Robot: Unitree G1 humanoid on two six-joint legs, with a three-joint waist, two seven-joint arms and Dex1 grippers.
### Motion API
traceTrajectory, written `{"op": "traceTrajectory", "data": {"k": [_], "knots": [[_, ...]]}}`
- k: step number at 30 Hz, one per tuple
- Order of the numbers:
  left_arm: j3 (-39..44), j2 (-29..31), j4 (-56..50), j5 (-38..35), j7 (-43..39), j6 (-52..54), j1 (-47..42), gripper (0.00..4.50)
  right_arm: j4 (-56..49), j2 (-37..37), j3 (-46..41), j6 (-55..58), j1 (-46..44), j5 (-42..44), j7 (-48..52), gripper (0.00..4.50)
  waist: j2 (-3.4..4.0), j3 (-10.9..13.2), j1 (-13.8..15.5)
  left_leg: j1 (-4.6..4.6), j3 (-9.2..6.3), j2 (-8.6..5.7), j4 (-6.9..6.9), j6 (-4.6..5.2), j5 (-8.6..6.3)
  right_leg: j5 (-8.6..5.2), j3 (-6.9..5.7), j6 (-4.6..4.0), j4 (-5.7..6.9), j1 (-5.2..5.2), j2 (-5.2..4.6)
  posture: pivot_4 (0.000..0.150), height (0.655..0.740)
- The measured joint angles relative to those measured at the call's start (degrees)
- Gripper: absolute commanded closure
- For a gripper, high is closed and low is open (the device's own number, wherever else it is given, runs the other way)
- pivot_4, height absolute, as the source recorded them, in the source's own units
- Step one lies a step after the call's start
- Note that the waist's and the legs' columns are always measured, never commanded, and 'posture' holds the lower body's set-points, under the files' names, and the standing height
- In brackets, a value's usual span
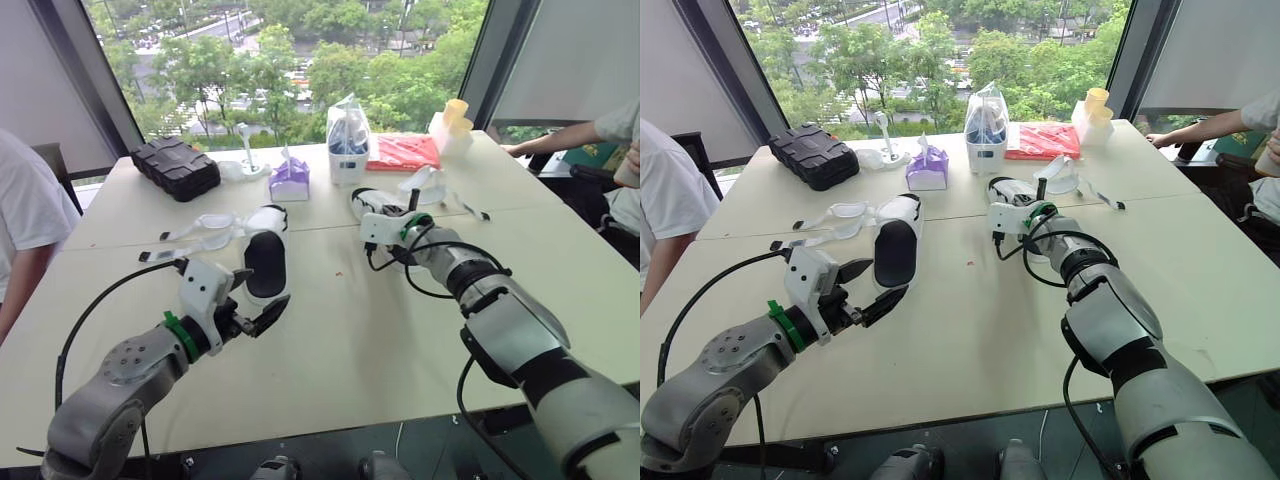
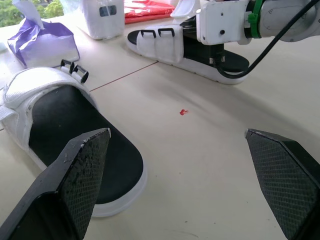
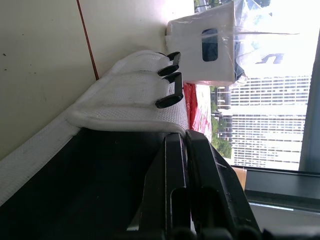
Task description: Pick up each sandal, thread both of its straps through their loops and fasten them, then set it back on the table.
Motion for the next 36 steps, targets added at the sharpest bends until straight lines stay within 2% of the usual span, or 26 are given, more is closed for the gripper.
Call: {"op": "traceTrajectory", "data": {"k": [6,11,13,16,18,21,25,28,30,32,36], "knots": [[0.0,0.0,-0.1,0.0,0.2,0.0,0.0,0.00,-0.1,-1.6,-0.2,-5.8,0.0,0.2,2.1,4.43,0.00,0.0,0.0,0.00,0.02,0.00,0.00,0.00,0.00,0.00,0.01,0.00,0.00,0.00,0.00,0.150,0.7400],[-0.1,-0.1,-0.4,0.0,0.2,-0.1,0.2,0.00,-5.1,-7.4,-1.6,-16.7,2.1,2.1,8.3,4.43,0.00,0.0,0.1,-0.01,0.04,0.00,0.00,0.00,0.00,0.00,0.01,0.01,-0.01,0.00,0.01,0.150,0.7400],[-0.2,-0.3,-0.3,0.0,0.2,-0.1,0.2,0.00,-11.0,-10.9,-2.8,-21.5,5.2,4.6,13.8,4.43,0.00,0.0,0.1,-0.01,0.06,0.00,0.01,0.10,-0.06,0.00,0.02,0.02,-0.01,0.00,0.00,0.150,0.7400],[-0.8,-0.5,-0.2,0.0,-0.3,-0.3,-0.1,0.00,-29.2,-18.6,-5.2,-25.4,15.6,12.0,26.2,4.43,-0.01,0.0,0.7,-0.04,0.03,0.01,0.06,0.36,-0.21,0.00,0.00,0.04,-0.05,0.04,-0.02,0.150,0.7400],[-1.1,-0.4,0.2,0.0,-0.8,-0.3,-0.3,0.00,-43.8,-24.1,-6.7,-24.4,24.5,17.8,35.1,4.43,-0.01,0.0,0.7,-0.05,0.04,0.01,0.08,0.41,-0.24,0.00,0.01,0.05,-0.07,0.06,-0.03,0.150,0.7400],[-1.3,-0.4,0.8,0.0,-1.6,-0.3,-0.8,0.00,-57.4,-28.4,-8.5,-21.4,32.6,22.7,42.5,4.43,0.00,0.0,0.2,0.05,0.17,0.07,0.14,0.42,-0.25,0.00,0.15,0.05,-0.03,0.09,0.01,0.150,0.7400],[-1.5,-0.4,1.0,0.0,-2.5,-0.3,-1.1,0.00,-68.1,-29.7,-11.2,-18.1,37.1,25.3,45.8,4.43,-0.02,0.0,0.2,0.20,0.33,0.38,0.22,0.41,-0.25,0.05,0.23,-0.08,-0.03,0.21,0.14,0.150,0.7400],[-1.9,-0.5,1.2,0.0,-2.8,-0.3,-1.5,0.00,-67.6,-28.9,-12.7,-18.4,36.5,22.0,42.2,4.43,-0.02,0.0,0.7,0.23,0.33,0.41,0.31,0.40,-0.24,0.06,0.22,-0.13,-0.03,0.28,0.17,0.150,0.7400],[-2.3,-0.5,1.9,0.0,-2.8,-0.3,-2.0,0.00,-64.0,-28.2,-13.0,-19.6,34.7,18.4,39.1,3.88,-0.04,0.0,0.8,0.17,0.34,0.40,0.43,0.40,-0.24,0.06,0.22,-0.14,-0.04,0.30,0.17,0.150,0.7400],[-2.5,-0.5,2.0,0.0,-2.8,-0.3,-2.4,0.00,-59.7,-27.5,-13.0,-21.2,32.3,15.6,36.4,3.14,-0.05,0.0,0.8,0.13,0.36,0.39,0.46,0.40,-0.24,0.06,0.22,-0.15,-0.07,0.30,0.17,0.150,0.7400],[-2.9,-0.5,2.0,0.0,-2.7,-0.3,-2.5,0.00,-51.1,-26.9,-12.4,-24.6,26.8,9.4,30.8,1.08,-0.07,0.0,0.7,0.12,0.38,0.39,0.44,0.40,-0.24,0.07,0.22,-0.14,-0.07,0.27,0.17,0.150,0.7400]]}}
